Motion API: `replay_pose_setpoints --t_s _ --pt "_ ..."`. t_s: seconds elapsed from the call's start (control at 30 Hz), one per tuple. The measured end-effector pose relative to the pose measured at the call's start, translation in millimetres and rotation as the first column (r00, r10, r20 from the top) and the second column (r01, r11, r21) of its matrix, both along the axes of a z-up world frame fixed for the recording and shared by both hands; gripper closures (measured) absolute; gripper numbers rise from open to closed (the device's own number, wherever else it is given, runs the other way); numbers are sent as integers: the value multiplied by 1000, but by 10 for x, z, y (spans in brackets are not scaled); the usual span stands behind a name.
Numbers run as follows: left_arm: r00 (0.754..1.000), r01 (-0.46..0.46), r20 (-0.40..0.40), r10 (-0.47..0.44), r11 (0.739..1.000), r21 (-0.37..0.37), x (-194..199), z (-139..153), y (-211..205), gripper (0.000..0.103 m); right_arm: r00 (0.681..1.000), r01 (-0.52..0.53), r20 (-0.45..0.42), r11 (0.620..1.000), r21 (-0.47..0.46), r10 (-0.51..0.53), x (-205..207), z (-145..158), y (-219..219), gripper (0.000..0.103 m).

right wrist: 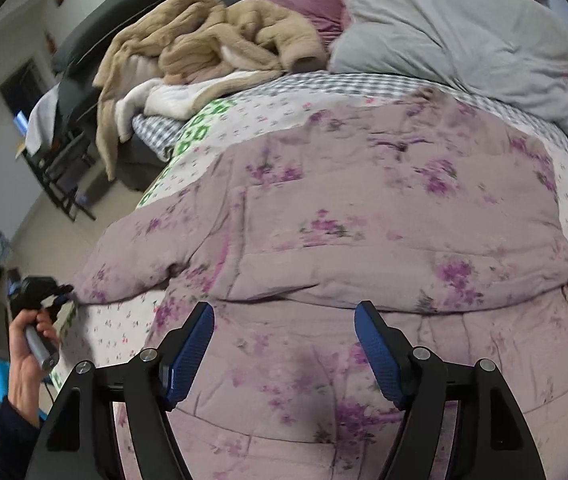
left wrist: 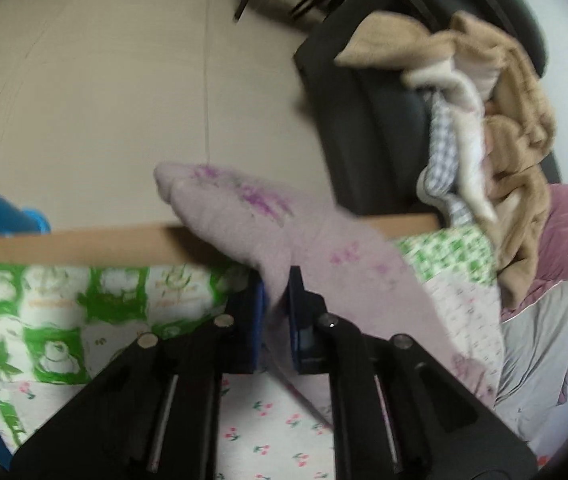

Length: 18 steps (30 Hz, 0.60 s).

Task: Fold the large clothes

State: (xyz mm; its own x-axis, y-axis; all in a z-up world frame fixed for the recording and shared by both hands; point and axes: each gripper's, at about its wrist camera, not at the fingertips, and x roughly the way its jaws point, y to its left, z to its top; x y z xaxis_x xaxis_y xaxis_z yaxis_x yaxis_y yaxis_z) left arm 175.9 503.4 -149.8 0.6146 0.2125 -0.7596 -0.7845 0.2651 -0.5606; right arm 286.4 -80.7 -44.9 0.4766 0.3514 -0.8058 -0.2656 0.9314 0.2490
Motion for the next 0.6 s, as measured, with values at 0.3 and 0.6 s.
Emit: replay_pose_setpoints --t_s 0.3,0.6 --pt "979 1 201 -46 975 221 -123 1147 -316 92 997 63 -49 997 40 -61 29 -120 -243 29" --pt "945 84 256 -201 911 404 0 1913 -878 92 993 101 -61 995 8 -100 51 -211 -495 29"
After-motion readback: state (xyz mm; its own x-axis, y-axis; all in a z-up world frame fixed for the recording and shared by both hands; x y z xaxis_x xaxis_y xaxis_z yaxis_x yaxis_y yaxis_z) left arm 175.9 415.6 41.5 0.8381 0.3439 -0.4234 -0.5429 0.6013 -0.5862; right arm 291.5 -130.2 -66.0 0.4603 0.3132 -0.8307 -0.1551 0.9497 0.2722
